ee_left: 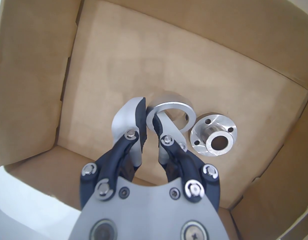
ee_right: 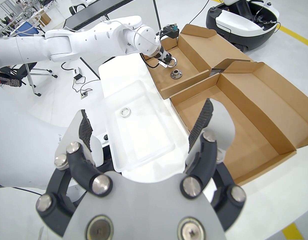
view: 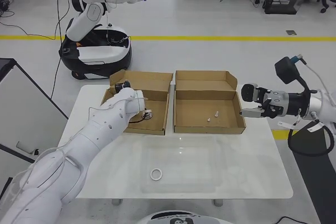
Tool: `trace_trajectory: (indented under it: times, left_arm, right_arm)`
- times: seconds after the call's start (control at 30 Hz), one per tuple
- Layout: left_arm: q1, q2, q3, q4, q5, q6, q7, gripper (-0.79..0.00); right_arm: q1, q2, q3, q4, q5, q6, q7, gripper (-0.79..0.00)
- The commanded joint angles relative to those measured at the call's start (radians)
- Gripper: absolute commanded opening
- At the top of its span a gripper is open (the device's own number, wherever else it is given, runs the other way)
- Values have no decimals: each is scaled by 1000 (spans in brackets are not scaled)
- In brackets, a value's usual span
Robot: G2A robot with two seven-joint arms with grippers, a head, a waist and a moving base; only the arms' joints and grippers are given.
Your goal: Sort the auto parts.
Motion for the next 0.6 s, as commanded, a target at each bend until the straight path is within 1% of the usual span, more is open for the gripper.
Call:
trace_trajectory:
  times: [0.0,0.03,0.07,0.13,0.23,0.27,0.3,0.33,0.43,0.57]
  left_arm:
    - [-1,-3,2,8,-5,5,5,-480]
    - [-2,-5,3,11,-7,8,7,-443]
    - [-2,-7,3,13,-10,11,11,-431]
    - [-3,-10,6,21,-13,17,17,-431]
    - [-6,-12,4,26,-18,28,28,-397]
    - [-8,-12,5,23,-12,33,33,-296]
    - [-10,-11,6,19,-4,36,36,-99]
    - [-12,-9,3,13,-3,38,38,0]
    - [-20,1,-10,-12,11,40,40,0]
    - [-21,23,-26,-84,47,20,20,0]
  right_arm:
    - [0,0,0,0,0,0,0,0]
    - [0,0,0,0,0,0,0,0]
    - [0,0,0,0,0,0,0,0]
    - [0,0,0,0,0,0,0,0]
    - [0,0,0,0,0,0,0,0]
    - [0,0,0,0,0,0,0,0]
    - [0,0,0,0,0,0,0,0]
    - [0,0,0,0,0,0,0,0]
    - [0,0,0,0,0,0,0,0]
    - [0,0,0,0,0,0,0,0]
